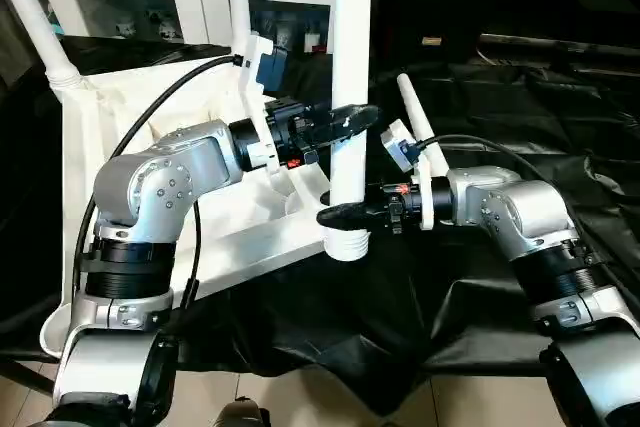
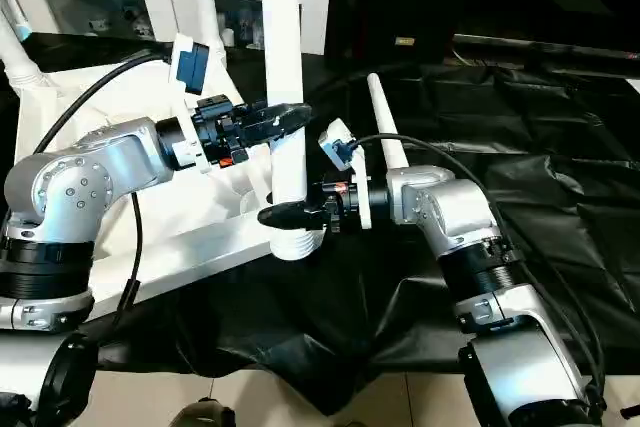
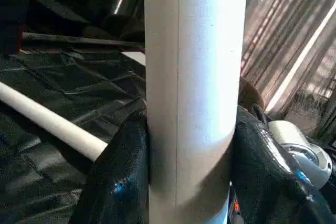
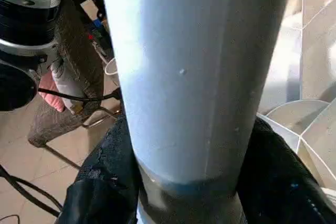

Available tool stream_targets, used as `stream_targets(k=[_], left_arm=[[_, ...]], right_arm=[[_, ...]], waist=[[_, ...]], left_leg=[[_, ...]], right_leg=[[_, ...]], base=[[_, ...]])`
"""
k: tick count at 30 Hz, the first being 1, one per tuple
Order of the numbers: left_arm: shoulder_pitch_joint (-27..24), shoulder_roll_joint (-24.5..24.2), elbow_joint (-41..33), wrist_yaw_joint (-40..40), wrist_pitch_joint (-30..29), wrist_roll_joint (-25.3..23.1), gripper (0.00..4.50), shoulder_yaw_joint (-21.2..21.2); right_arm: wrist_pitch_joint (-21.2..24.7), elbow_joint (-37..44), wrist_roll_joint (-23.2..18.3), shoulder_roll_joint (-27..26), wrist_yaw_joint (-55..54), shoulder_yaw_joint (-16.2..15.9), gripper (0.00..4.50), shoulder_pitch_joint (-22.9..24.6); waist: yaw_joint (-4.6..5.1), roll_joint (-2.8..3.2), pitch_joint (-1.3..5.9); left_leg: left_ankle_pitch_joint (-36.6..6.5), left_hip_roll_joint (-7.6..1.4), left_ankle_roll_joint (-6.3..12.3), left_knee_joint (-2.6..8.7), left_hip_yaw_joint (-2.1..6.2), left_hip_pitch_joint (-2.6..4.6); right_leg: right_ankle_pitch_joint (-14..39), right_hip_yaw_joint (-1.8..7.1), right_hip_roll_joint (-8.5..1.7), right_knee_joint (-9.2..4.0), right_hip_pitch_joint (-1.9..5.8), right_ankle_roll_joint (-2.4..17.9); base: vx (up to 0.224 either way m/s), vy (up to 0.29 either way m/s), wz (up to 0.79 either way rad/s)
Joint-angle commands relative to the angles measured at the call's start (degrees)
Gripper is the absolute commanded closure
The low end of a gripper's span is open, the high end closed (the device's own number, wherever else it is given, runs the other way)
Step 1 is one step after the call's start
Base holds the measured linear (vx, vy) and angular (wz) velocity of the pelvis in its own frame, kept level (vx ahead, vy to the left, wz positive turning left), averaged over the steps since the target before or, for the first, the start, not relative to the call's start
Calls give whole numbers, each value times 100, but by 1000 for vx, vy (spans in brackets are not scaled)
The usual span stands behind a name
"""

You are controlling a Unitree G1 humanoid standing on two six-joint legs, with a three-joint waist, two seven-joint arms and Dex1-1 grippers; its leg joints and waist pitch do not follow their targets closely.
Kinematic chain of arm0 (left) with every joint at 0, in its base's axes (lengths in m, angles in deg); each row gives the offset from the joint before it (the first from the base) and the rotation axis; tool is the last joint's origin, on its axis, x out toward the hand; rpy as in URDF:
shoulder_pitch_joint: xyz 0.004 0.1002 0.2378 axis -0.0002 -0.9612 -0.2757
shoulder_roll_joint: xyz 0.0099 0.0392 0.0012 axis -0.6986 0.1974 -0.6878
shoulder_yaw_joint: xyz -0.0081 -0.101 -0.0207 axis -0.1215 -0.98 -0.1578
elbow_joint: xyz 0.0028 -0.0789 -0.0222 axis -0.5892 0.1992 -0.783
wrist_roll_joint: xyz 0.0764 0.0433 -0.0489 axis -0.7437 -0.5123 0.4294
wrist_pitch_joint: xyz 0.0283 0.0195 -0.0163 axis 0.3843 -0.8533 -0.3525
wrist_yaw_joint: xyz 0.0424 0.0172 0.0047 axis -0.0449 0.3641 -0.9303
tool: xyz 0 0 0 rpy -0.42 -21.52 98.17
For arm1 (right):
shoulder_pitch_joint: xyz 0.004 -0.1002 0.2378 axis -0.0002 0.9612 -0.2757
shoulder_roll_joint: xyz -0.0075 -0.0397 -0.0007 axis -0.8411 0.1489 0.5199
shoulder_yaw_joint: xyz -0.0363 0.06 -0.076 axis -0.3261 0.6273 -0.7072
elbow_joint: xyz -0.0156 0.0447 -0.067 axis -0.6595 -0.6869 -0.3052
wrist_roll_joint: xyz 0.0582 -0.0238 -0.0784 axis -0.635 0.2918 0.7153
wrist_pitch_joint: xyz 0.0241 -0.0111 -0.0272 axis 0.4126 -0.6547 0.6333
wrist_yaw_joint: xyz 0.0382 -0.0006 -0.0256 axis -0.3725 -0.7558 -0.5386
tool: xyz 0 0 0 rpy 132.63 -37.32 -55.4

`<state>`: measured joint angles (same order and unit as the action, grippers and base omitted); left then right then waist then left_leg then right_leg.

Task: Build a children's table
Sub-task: Pick table leg

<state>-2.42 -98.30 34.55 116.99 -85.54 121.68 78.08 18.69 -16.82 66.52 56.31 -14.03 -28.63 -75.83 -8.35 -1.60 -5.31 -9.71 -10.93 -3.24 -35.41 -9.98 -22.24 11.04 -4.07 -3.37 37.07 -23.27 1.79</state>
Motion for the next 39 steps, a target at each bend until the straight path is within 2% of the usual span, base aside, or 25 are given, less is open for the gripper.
stream_targets(k=[1, 2, 5, 7, 8, 14, 15, 17, 18, 19, 20, 21, 22, 23, 25, 26, 28, 29, 30, 31, 32, 34, 36, 38, 39], left_arm=[[-7, 40, -269, 127, -6, 95, 266, 156], [0, 54, -258, 78, -88, 152, 210, 100], [45, 149, -216, -63, -268, 421, 190, -197], [-35, 182, -290, -128, -80, 391, 176, -272], [-97, 211, -332, -182, 80, 346, 151, -320], [-332, 576, -484, -447, 664, 567, 148, -925], [-389, 536, -453, -481, 771, 419, 148, -890], [-470, 430, -368, -523, 878, 156, 148, -772], [-635, 156, -263, -489, 1231, -463, 148, -318], [-635, 156, -263, -489, 1231, -463, 148, -318], [-821, -186, -156, -443, 1525, -1102, 148, 251], [-840, -226, -140, -440, 1564, -1178, 148, 320], [-1017, -571, 35, -395, 1934, -1857, 148, 935], [-1113, -715, 148, -359, 2112, -2165, 148, 1232], [-1165, -779, 214, -331, 2214, -2317, 148, 1379], [-1272, -692, 332, -425, 2400, -2410, 148, 1391], [-1353, -398, 470, -700, 2545, -2324, 148, 1131], [-1389, -174, 693, -1142, 2765, -2392, 148, 902], [-1401, -135, 760, -1269, 2840, -2436, 148, 860], [-1401, -135, 760, -1269, 2840, -2436, 148, 860], [-1507, -53, 777, -1649, 3056, -2531, 148, 732], [-1676, 30, 590, -2008, 3045, -2500, 148, 543], [-1830, 114, 358, -2222, 3076, -2438, 148, 344], [-2347, 379, -306, -2681, 3068, -2319, 148, -165], [-2354, 381, -313, -2686, 3067, -2319, 148, -170]], right_arm=[[-49, -157, 30, 33, -115, 135, 254, -115], [-73, -165, 26, 17, -140, 149, 254, -110], [-129, -195, -10, -52, -262, 245, 255, -82], [-201, -175, -55, -126, -379, 350, 255, -35], [-246, -154, -83, -178, -455, 414, 255, -2], [-525, -160, -326, -513, -1083, 966, 255, 117], [-613, -138, -306, -548, -1233, 1025, 255, 176], [-771, -121, -236, -585, -1443, 1075, 255, 260], [-1038, -160, -51, -631, -1766, 1130, 255, 357], [-1038, -160, -51, -631, -1766, 1130, 255, 357], [-1376, -205, 154, -675, -2130, 1169, 255, 468], [-1401, -205, 169, -677, -2161, 1173, 255, 480], [-1640, -207, 322, -695, -2448, 1192, 255, 596], [-1749, -204, 384, -711, -2583, 1214, 255, 663], [-1800, -201, 415, -721, -2648, 1226, 255, 699], [-1925, -176, 511, -753, -2806, 1221, 255, 821], [-1989, -24, 591, -790, -2898, 1120, 255, 1033], [-1990, 135, 595, -859, -2996, 1088, 256, 1203], [-1991, 172, 588, -883, -3036, 1096, 256, 1243], [-1991, 172, 588, -883, -3036, 1096, 256, 1243], [-2097, 244, 702, -911, -3284, 1113, 256, 1324], [-2174, 344, 892, -925, -3740, 1181, 256, 1387], [-2104, 443, 929, -947, -4062, 1299, 256, 1425], [-2067, 975, 951, -982, -4543, 1569, 256, 1701], [-2068, 981, 951, -982, -4546, 1572, 256, 1705]], waist=[[-7, 14, 578], [-9, 18, 578], [-8, 19, 581], [-13, 29, 580], [-17, 36, 584], [-19, 58, 590], [-24, 60, 589], [-13, 65, 582], [-16, 93, 579], [-7, 92, 570], [-2, 130, 580], [28, 109, 568], [14, 118, 574], [32, 128, 574], [35, 135, 579], [35, 174, 581], [26, 206, 586], [21, 182, 584], [19, 191, 574], [24, 173, 581], [23, 224, 591], [59, 177, 578], [103, 195, 570], [115, 205, 567], [114, 217, 573]], left_leg=[[-569, -222, 3, 352, 82, 90], [-584, -222, -4, 352, 83, 92], [-571, -218, -21, 348, 83, 91], [-592, -220, -16, 351, 85, 95], [-618, -233, -30, 356, 95, 91], [-679, -223, -78, 357, 90, 100], [-673, -236, -77, 369, 101, 94], [-721, -227, -86, 375, 94, 109], [-760, -235, -96, 391, 110, 114], [-804, -240, -109, 403, 113, 120], [-837, -237, -154, 407, 118, 135], [-891, -230, -198, 418, 106, 135], [-891, -237, -196, 427, 128, 138], [-914, -234, -232, 428, 118, 139], [-959, -231, -266, 432, 113, 151], [-988, -238, -303, 426, 112, 151], [-1035, -230, -333, 416, 112, 142], [-1093, -237, -325, 416, 111, 149], [-1129, -224, -287, 413, 112, 117], [-1153, -224, -275, 418, 121, 114], [-1192, -221, -252, 417, 134, 119], [-1151, -211, -238, 419, 126, 104], [-1168, -196, -213, 402, 106, 108], [-1211, -214, -191, 405, 106, 109], [-1190, -227, -168, 408, 112, 107]], right_leg=[[724, 304, -501, -422, 360, 1119], [740, 301, -503, -423, 358, 1120], [682, 299, -504, -414, 360, 1171], [692, 298, -498, -418, 355, 1182], [668, 302, -514, -418, 359, 1179], [559, 295, -505, -417, 361, 1244], [545, 298, -515, -421, 365, 1226], [605, 297, -490, -426, 351, 1148], [713, 296, -497, -443, 348, 1050], [816, 298, -491, -455, 331, 967], [909, 298, -499, -452, 333, 899], [985, 307, -479, -461, 321, 814], [1022, 305, -489, -476, 327, 777], [1058, 310, -480, -458, 314, 709], [1061, 314, -491, -464, 314, 725], [954, 313, -492, -470, 303, 816], [777, 312, -492, -445, 317, 955], [673, 313, -498, -447, 325, 1031], [635, 311, -491, -464, 343, 1053], [654, 306, -500, -461, 363, 1041], [754, 302, -502, -454, 353, 1009], [878, 303, -493, -480, 361, 941], [1179, 306, -482, -513, 336, 911], [1422, 309, -486, -538, 329, 828], [1362, 306, -472, -533, 318, 794]], base=[[0, 0, 0], [0, 0, 0], [0, 0, 0], [0, 0, 0], [0, 0, 0], [0, 0, 0], [0, 0, 0], [0, 0, 0], [0, 0, 0], [0, 0, 0], [0, 0, 0], [0, 0, 0], [0, 0, 0], [0, 0, 0], [0, 0, 0], [0, 0, 0], [0, 0, 0], [0, 0, 0], [0, 0, 0], [0, 0, 0], [0, 0, 0], [0, 0, 0], [0, 0, 0], [0, 0, 0], [0, 0, 0]])
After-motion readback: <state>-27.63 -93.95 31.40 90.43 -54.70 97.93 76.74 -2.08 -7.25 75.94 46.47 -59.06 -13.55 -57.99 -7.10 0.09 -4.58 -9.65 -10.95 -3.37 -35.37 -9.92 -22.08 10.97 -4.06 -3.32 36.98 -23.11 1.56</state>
